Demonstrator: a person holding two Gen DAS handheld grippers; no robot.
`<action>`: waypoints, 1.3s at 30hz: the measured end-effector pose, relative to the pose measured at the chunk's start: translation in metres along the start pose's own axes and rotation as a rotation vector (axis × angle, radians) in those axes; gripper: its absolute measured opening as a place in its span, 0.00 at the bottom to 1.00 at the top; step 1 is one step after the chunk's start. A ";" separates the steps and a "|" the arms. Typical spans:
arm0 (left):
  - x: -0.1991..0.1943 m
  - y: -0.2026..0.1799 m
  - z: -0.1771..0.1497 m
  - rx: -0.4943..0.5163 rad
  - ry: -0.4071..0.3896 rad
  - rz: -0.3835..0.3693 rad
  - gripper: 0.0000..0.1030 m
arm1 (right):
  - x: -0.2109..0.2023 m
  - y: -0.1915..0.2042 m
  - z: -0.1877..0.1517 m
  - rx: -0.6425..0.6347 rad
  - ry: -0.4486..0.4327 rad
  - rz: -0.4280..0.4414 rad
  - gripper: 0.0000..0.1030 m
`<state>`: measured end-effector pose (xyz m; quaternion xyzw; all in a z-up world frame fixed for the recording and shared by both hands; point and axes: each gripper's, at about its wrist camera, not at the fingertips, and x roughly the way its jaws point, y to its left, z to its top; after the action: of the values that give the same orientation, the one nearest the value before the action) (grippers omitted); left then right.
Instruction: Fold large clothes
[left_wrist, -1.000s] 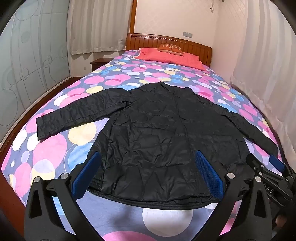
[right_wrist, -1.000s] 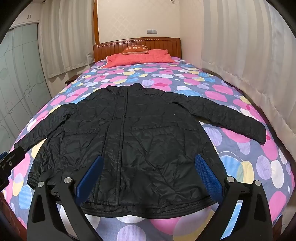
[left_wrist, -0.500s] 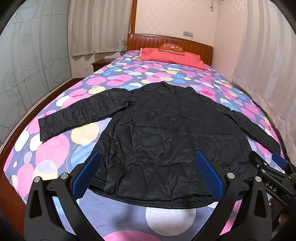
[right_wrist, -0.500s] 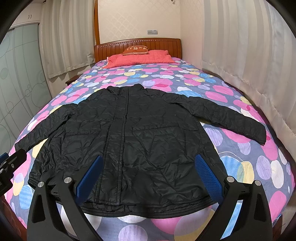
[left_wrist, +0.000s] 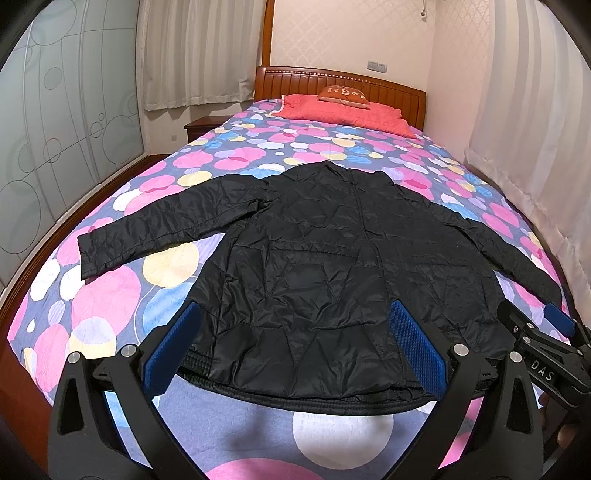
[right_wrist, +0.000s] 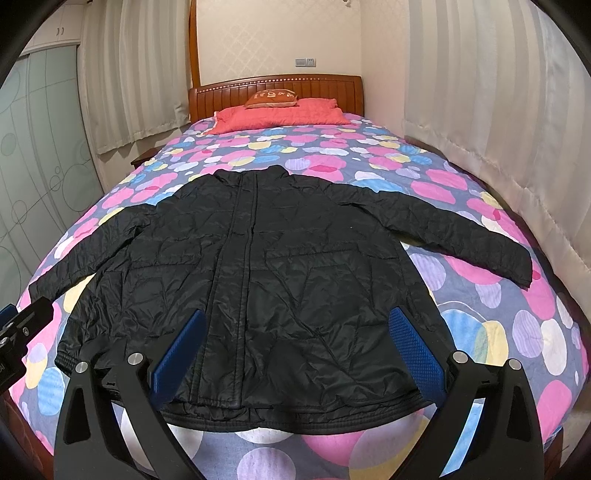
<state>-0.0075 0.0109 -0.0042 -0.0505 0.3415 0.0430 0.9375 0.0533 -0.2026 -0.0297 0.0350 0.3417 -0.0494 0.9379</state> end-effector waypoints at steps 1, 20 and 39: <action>0.000 -0.001 0.000 0.000 0.001 0.000 0.98 | 0.000 0.000 0.000 0.000 0.000 0.000 0.95; 0.001 0.000 -0.001 0.001 0.002 0.001 0.98 | -0.001 0.005 0.001 -0.003 0.002 -0.001 0.95; 0.003 0.004 -0.004 -0.002 0.005 0.003 0.98 | 0.003 0.007 -0.002 -0.005 0.007 -0.001 0.95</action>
<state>-0.0081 0.0143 -0.0092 -0.0511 0.3437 0.0447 0.9366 0.0550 -0.1954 -0.0329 0.0328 0.3449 -0.0487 0.9368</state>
